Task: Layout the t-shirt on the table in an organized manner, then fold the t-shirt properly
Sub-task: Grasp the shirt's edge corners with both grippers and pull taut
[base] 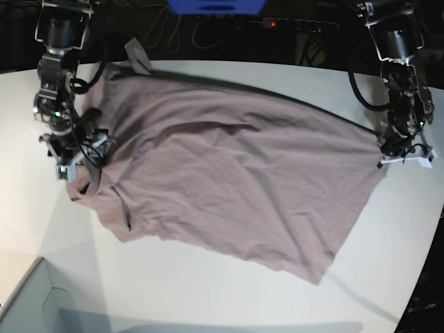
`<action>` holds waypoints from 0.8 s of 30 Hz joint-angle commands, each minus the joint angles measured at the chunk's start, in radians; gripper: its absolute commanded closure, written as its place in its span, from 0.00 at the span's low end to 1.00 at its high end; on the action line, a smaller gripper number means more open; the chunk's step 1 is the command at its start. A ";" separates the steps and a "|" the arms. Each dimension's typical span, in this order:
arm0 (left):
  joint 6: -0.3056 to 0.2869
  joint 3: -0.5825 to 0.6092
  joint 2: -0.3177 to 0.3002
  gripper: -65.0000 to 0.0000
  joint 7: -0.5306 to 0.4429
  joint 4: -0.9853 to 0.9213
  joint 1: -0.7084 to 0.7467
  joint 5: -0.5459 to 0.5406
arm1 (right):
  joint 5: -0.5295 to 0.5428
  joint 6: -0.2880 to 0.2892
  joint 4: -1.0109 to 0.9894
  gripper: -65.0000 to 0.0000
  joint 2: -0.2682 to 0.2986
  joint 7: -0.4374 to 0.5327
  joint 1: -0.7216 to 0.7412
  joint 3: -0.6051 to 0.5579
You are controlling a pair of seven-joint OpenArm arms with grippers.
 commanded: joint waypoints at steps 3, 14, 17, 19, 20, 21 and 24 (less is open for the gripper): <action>-0.001 -0.040 -0.015 1.00 -0.026 0.056 0.011 0.000 | -0.001 0.006 -0.104 0.36 0.041 -0.043 0.124 -0.029; 0.000 -0.048 0.016 1.00 -0.026 0.310 0.102 -0.001 | -0.001 0.006 0.059 0.36 0.104 -0.061 0.202 -0.029; 0.000 -0.048 0.048 1.00 -0.026 0.365 0.110 -0.001 | -0.001 0.006 0.272 0.36 0.098 -0.127 0.067 -0.027; 0.000 -0.048 0.057 1.00 -0.026 0.397 0.110 -0.001 | 0.005 0.006 0.403 0.36 0.086 -0.167 -0.034 -0.027; 0.000 -0.046 0.062 1.00 -0.026 0.408 0.110 -0.001 | 0.005 0.006 0.455 0.36 0.061 -0.181 -0.082 -0.027; 0.000 -0.046 0.069 1.00 -0.026 0.415 0.110 -0.001 | 0.005 0.006 0.507 0.36 0.043 -0.192 -0.126 -0.027; 0.000 -0.043 0.074 1.00 -0.026 0.420 0.102 -0.001 | 0.005 0.011 0.624 0.36 -0.010 -0.208 -0.264 -0.027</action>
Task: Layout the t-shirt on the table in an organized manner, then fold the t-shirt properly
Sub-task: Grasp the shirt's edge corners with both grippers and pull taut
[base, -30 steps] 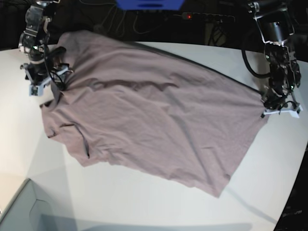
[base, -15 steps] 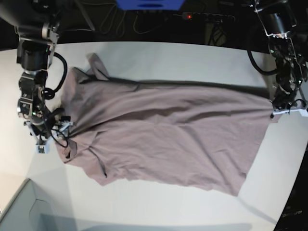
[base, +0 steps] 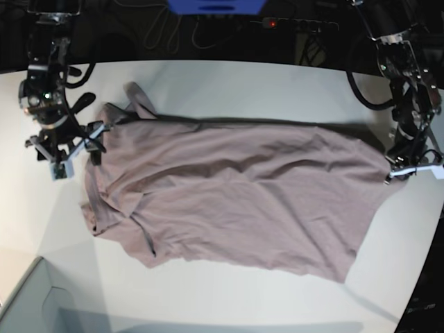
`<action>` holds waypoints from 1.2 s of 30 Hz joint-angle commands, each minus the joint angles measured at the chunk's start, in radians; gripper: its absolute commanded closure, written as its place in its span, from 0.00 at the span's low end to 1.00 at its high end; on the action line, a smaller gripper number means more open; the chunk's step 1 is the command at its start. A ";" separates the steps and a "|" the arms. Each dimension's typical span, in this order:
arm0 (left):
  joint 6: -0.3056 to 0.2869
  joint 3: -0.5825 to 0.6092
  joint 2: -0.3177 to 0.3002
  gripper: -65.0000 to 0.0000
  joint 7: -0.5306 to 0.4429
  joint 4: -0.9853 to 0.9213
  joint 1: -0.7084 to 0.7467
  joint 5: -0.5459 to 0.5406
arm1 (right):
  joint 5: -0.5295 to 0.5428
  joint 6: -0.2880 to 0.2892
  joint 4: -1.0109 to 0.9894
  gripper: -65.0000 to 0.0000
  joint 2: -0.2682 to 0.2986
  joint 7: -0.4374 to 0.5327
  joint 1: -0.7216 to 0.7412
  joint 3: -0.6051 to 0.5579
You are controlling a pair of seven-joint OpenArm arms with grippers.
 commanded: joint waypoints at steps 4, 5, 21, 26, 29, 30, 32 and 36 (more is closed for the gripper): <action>-0.006 -0.002 -0.012 1.00 -0.026 0.019 -0.015 -0.003 | 0.005 0.001 0.113 0.36 -0.061 0.012 -0.139 0.000; -0.006 -0.002 -0.012 1.00 -0.026 0.017 -0.023 -0.003 | 0.005 0.001 0.129 0.36 -0.078 0.012 -0.164 0.000; -0.006 -0.002 -0.012 1.00 -0.026 0.022 -0.035 -0.003 | 0.002 0.021 -0.139 0.53 -0.101 0.018 -0.064 -0.002; -0.006 -0.005 -0.012 1.00 -0.026 0.020 -0.035 -0.003 | 0.001 0.156 -0.193 0.99 -0.096 0.017 -0.010 0.006; -0.006 -0.006 -0.012 1.00 -0.026 0.022 -0.028 -0.003 | 0.001 0.162 -0.162 1.00 -0.091 0.017 -0.032 0.012; -0.006 -0.008 -0.012 1.00 -0.026 0.026 -0.024 -0.003 | 0.002 0.164 -0.122 1.00 -0.084 0.018 -0.059 0.029; -0.006 -0.025 -0.013 1.00 -0.026 0.051 0.008 -0.003 | 0.004 0.164 -0.039 1.00 -0.082 0.018 -0.107 0.044; -0.006 -0.048 -0.010 1.00 -0.026 0.114 0.051 -0.003 | 0.005 0.164 0.140 1.00 -0.076 0.018 -0.184 0.044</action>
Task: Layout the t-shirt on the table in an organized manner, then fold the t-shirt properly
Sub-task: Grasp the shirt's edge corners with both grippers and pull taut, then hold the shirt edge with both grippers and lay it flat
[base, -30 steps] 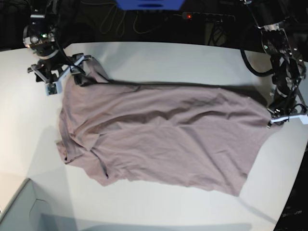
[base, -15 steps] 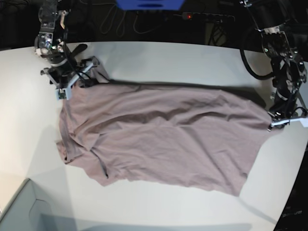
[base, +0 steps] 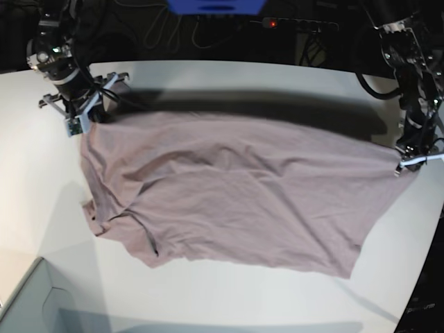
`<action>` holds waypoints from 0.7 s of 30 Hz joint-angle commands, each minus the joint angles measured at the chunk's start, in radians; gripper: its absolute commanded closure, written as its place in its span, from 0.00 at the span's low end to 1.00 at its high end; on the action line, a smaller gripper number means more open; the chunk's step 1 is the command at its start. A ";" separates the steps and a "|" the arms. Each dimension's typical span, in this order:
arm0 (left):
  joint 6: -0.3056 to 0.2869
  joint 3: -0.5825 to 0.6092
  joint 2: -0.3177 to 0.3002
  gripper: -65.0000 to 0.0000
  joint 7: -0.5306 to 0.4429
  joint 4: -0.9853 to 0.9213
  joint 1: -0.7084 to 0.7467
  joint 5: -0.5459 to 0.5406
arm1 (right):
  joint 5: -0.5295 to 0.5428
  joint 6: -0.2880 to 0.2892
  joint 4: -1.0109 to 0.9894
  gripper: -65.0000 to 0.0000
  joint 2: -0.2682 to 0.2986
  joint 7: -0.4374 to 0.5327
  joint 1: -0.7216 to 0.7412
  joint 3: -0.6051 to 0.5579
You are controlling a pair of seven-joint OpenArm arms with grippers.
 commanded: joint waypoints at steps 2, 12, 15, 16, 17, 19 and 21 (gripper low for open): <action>-0.009 -0.001 -0.016 1.00 -0.029 0.055 0.000 -0.006 | 0.009 0.010 0.077 1.00 0.015 0.025 -0.007 0.001; -0.008 0.004 -0.016 1.00 -0.029 -0.086 -0.156 -0.005 | 0.004 0.010 -0.098 1.00 0.057 0.020 0.258 -0.007; -0.009 0.004 -0.016 1.00 -0.034 -0.214 -0.245 0.001 | 0.004 0.010 -0.245 1.00 0.083 0.023 0.377 -0.008; -0.009 0.004 -0.016 1.00 -0.035 -0.258 -0.273 0.003 | 0.004 0.010 -0.293 1.00 0.087 0.023 0.412 -0.010; -0.009 0.004 -0.017 1.00 -0.035 -0.298 -0.297 0.003 | 0.004 0.010 -0.340 1.00 0.089 0.023 0.443 -0.010; -0.009 0.006 -0.023 1.00 -0.037 -0.381 -0.352 0.003 | 0.004 0.010 -0.437 1.00 0.101 0.025 0.518 -0.008; -0.009 0.006 -0.026 1.00 -0.038 -0.458 -0.398 0.003 | 0.004 0.010 -0.523 1.00 0.110 0.025 0.575 -0.008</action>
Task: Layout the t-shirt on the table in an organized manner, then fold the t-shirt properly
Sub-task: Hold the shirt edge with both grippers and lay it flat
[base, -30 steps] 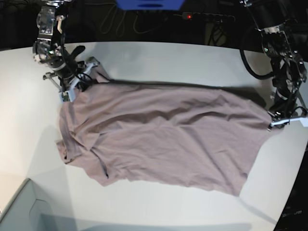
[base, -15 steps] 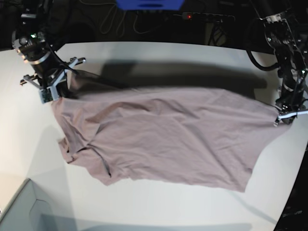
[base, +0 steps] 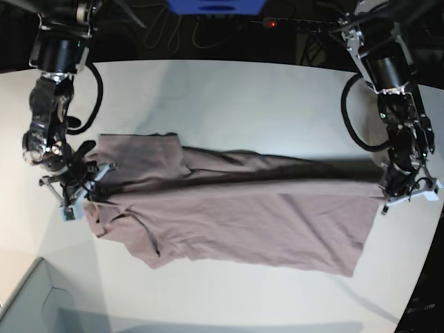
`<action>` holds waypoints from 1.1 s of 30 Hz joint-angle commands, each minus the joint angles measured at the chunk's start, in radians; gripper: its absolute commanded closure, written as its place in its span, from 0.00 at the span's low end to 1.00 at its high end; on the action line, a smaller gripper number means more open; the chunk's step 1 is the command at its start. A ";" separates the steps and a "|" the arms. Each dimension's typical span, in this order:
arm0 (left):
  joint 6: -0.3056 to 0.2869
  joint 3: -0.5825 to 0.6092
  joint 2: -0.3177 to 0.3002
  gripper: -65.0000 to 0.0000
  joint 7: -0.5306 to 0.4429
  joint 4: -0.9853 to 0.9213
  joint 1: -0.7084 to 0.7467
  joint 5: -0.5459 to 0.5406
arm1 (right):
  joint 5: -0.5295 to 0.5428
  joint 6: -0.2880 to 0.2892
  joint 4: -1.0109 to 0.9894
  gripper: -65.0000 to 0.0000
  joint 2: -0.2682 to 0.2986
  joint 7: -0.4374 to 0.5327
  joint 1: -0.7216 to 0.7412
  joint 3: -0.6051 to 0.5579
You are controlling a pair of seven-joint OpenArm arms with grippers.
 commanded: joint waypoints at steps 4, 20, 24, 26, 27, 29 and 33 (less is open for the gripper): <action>-0.008 0.000 -0.031 1.00 -0.018 -0.087 -0.109 -0.005 | 0.003 -0.003 -0.082 1.00 0.016 0.017 0.100 0.004; -0.006 0.000 -0.051 0.18 -0.015 -0.184 -0.159 -0.007 | 0.001 -0.007 -0.157 1.00 0.027 0.011 0.156 0.004; -0.008 0.000 -0.071 0.18 -0.017 -0.187 -0.115 -0.005 | 0.001 -0.007 -0.156 1.00 0.030 0.015 0.123 0.010; -0.008 0.000 -0.072 0.18 -0.017 -0.187 -0.109 -0.005 | 0.001 -0.007 -0.156 1.00 0.030 0.015 0.120 0.010; -0.008 0.000 -0.074 0.18 -0.017 -0.188 -0.107 -0.005 | 0.001 -0.007 -0.156 1.00 0.029 0.015 0.120 0.010; -0.008 0.000 -0.077 0.18 -0.017 -0.193 -0.107 -0.005 | 0.001 -0.007 -0.156 1.00 0.027 0.015 0.109 0.010; -0.008 0.000 -0.072 0.20 -0.017 -0.194 -0.107 -0.005 | 0.001 -0.007 -0.156 1.00 0.026 0.015 0.100 0.010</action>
